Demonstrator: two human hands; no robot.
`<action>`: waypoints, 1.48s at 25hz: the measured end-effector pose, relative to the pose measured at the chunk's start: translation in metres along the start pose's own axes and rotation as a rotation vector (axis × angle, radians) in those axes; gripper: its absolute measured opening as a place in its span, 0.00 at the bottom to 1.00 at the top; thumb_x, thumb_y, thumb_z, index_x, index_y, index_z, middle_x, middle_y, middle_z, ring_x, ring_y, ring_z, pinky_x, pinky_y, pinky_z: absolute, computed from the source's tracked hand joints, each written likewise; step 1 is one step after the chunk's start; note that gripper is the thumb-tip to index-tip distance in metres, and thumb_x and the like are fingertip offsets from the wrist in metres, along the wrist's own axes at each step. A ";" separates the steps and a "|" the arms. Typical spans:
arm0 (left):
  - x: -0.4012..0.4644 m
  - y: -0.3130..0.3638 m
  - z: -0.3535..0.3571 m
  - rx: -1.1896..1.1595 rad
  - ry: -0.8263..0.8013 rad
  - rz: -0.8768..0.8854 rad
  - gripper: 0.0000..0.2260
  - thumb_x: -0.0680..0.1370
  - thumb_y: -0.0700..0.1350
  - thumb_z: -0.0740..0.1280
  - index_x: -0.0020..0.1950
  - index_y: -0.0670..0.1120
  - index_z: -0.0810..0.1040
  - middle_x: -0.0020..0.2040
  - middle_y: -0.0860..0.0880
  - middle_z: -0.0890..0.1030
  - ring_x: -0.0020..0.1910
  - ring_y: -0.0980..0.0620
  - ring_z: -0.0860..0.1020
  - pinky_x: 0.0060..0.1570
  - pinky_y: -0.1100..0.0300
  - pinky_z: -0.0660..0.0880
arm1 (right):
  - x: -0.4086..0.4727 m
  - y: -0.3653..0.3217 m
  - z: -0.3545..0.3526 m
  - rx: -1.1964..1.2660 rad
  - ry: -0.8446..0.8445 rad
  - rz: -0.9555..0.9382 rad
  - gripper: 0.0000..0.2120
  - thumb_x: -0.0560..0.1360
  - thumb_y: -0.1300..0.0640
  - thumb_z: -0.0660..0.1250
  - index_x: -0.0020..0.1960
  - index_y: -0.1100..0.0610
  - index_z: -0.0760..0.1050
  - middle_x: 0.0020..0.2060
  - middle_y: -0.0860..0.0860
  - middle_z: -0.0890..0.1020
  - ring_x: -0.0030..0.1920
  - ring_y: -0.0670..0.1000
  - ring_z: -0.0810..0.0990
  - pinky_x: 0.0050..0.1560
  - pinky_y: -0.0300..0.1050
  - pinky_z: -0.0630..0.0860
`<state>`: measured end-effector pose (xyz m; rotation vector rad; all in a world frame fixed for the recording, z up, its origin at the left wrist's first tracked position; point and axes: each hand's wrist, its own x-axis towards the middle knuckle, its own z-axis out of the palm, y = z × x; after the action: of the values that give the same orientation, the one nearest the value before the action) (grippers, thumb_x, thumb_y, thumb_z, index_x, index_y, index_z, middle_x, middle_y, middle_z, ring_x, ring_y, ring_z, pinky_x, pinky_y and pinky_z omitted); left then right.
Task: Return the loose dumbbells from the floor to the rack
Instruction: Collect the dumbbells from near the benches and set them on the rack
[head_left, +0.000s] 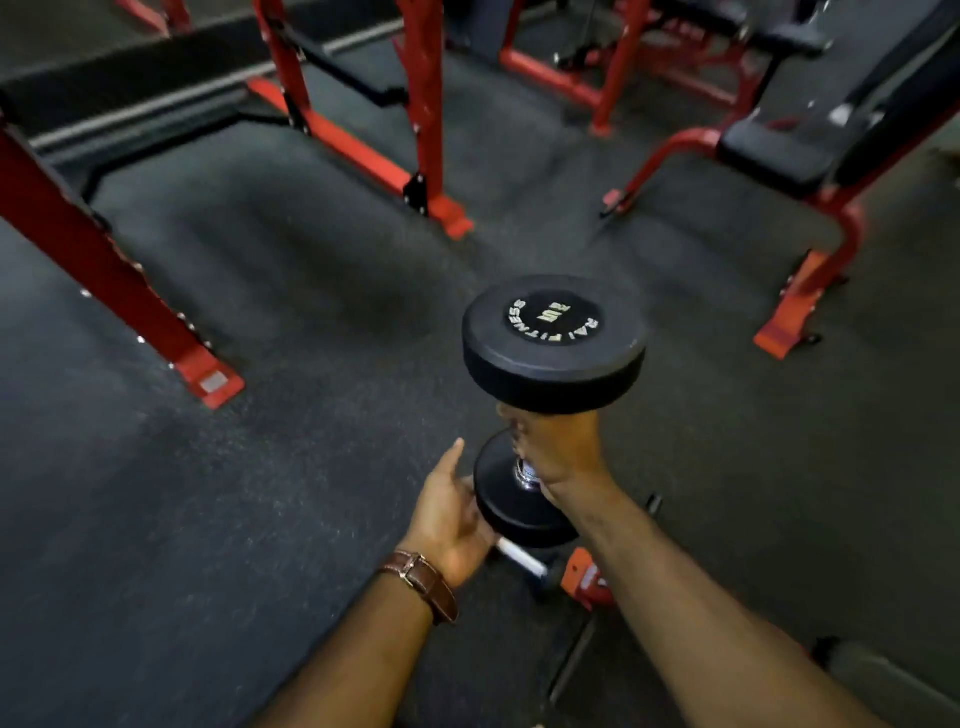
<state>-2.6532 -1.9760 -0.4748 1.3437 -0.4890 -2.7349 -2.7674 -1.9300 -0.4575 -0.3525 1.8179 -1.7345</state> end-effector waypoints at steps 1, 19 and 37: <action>-0.023 0.006 0.015 -0.072 -0.049 0.004 0.26 0.80 0.60 0.61 0.64 0.39 0.78 0.58 0.36 0.83 0.55 0.40 0.83 0.58 0.47 0.76 | -0.007 -0.022 0.002 0.043 -0.038 0.039 0.08 0.67 0.58 0.72 0.40 0.53 0.72 0.25 0.44 0.76 0.26 0.42 0.74 0.29 0.36 0.71; -0.287 0.198 -0.111 -0.377 0.034 0.580 0.19 0.79 0.55 0.64 0.58 0.42 0.84 0.52 0.40 0.86 0.48 0.42 0.84 0.62 0.48 0.75 | -0.151 -0.209 0.333 0.198 -0.546 -0.079 0.14 0.69 0.67 0.71 0.32 0.59 0.68 0.16 0.44 0.67 0.17 0.40 0.64 0.20 0.32 0.61; -0.555 0.436 -0.522 -0.862 0.299 1.119 0.23 0.80 0.56 0.59 0.44 0.41 0.88 0.46 0.40 0.86 0.40 0.42 0.86 0.51 0.50 0.78 | -0.361 -0.196 0.902 -0.017 -1.337 0.074 0.10 0.67 0.64 0.67 0.33 0.61 0.67 0.17 0.48 0.62 0.17 0.45 0.59 0.20 0.33 0.55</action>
<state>-1.9408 -2.4197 -0.2168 0.8027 0.0258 -1.4737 -2.0003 -2.4801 -0.1564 -1.0947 0.8120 -0.9296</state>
